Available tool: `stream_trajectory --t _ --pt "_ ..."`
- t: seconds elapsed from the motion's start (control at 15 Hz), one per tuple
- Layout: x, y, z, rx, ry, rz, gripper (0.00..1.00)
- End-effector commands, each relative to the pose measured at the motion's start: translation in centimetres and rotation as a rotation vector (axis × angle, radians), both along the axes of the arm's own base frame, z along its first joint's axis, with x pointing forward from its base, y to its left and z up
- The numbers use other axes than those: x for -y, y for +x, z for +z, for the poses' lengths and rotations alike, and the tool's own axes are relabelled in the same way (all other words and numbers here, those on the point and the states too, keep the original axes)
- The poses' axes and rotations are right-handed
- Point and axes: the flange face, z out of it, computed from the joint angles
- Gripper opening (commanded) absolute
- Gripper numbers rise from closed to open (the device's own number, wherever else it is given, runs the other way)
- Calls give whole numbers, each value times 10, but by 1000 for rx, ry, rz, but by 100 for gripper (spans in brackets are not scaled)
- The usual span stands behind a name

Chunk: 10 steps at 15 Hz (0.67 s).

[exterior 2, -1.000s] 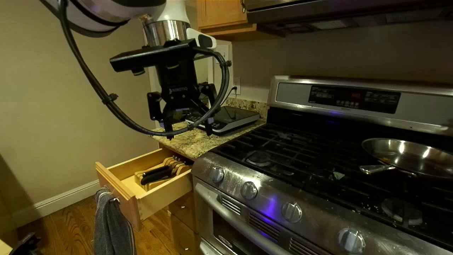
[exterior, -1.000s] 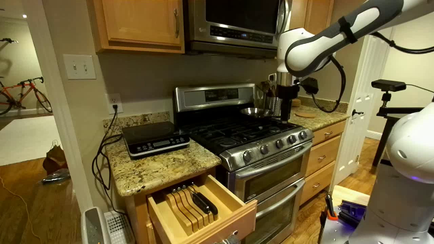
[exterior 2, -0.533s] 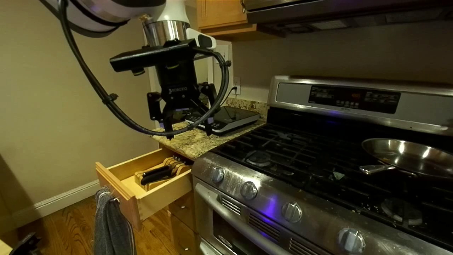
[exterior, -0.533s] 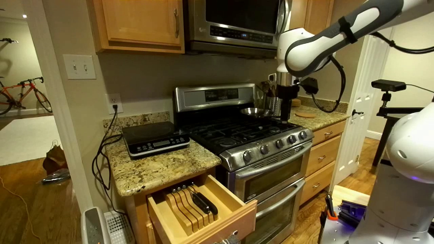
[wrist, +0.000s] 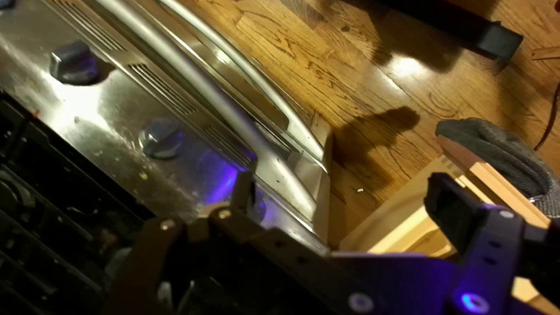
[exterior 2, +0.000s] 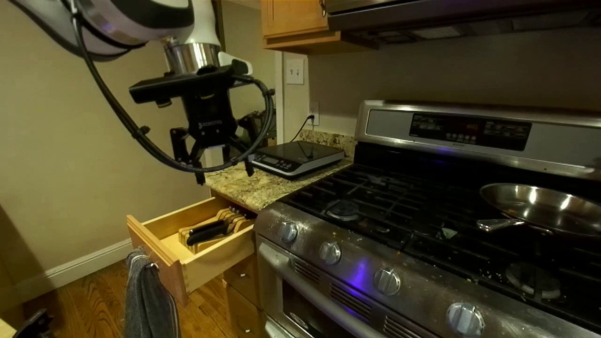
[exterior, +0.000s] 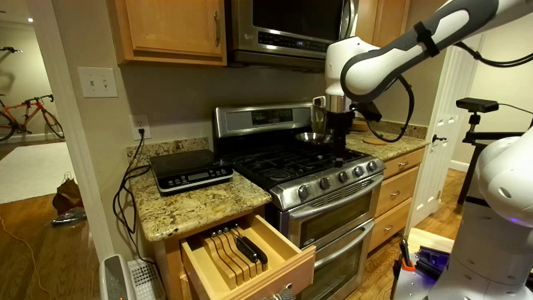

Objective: Close the left drawer

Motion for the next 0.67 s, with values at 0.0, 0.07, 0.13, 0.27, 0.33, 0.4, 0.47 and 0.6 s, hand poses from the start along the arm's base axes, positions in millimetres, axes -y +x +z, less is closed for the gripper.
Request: stream_trajectory --t 0.0,0.07,0.13,0.27,0.33,0.4,0.47,0.6 --pt "-48 5 -11 78 41 165 100" --pt "-62 8 -13 97 64 207 100" --pt "-78 10 -17 114 90 252 100" --pt "-106 14 -22 145 146 335 100" --pt "-120 15 -25 155 176 373 100" --pt "-132 16 -28 156 202 411 100" --pt "-143 15 -30 156 222 450 100" --pt "-159 13 -35 127 252 538 100"
